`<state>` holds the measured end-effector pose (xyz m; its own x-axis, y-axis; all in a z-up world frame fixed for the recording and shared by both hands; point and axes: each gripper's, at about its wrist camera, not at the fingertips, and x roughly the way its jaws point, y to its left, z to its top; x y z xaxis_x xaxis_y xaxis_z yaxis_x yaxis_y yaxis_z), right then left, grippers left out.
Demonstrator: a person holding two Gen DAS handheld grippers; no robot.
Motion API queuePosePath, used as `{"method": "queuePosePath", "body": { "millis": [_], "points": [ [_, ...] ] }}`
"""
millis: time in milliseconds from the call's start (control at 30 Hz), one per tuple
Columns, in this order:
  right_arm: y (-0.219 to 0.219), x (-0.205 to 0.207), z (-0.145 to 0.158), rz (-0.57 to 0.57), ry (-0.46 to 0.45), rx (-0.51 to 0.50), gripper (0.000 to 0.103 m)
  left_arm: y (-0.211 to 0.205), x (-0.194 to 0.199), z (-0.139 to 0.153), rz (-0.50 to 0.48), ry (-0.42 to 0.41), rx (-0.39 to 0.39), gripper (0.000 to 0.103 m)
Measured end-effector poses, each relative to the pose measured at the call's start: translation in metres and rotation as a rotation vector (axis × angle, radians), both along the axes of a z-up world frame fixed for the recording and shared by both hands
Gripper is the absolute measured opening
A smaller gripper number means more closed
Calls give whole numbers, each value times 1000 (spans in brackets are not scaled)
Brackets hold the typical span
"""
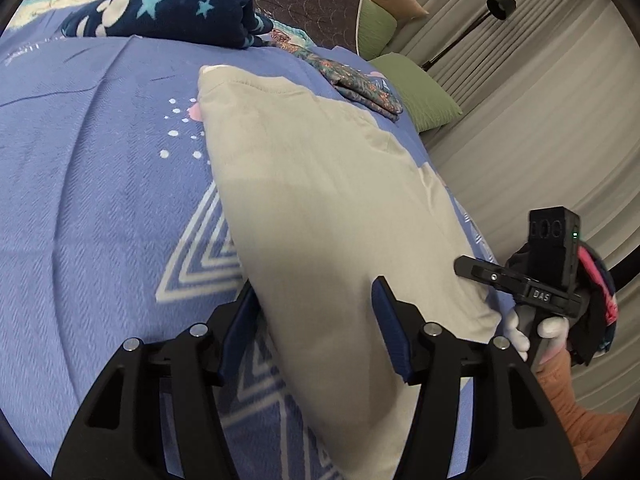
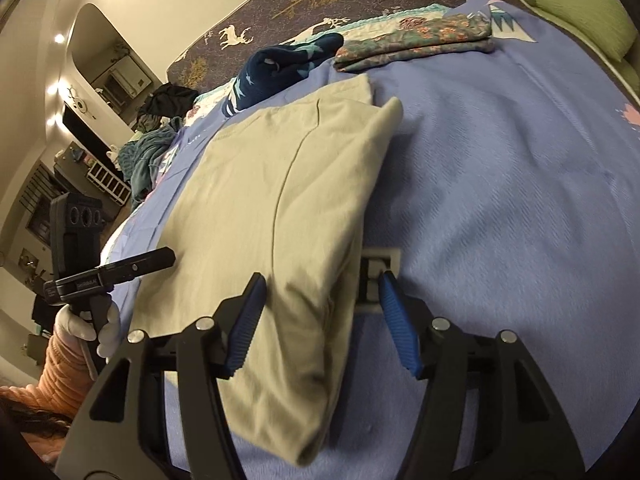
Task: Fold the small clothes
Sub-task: 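Grasp the shirt with the left tool while the right tool lifts it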
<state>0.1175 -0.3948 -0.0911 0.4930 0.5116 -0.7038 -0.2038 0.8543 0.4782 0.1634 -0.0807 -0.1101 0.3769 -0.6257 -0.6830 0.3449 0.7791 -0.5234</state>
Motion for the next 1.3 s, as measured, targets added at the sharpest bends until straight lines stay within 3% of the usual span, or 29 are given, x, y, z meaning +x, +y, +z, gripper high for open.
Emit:
{"method": "queuePosePath", "body": {
  "millis": [500,667,800,933,1000,1300],
  "points": [
    [-1,101,-11,134,68,153,62,-15,62,-1,-66,4,-22,58],
    [11,124,-12,197,46,132,61,-28,82,0,-74,-19,13,54],
    [16,129,-11,186,23,76,42,-28,85,1,-50,-36,55,37],
    [18,118,-4,165,-28,35,21,-41,66,17,-40,-141,183,28],
    [23,109,8,152,-79,-1,16,-48,58,29,-43,-199,234,23],
    [25,36,86,103,-340,-54,13,-58,-2,98,-43,-433,250,19]
  ]
}}
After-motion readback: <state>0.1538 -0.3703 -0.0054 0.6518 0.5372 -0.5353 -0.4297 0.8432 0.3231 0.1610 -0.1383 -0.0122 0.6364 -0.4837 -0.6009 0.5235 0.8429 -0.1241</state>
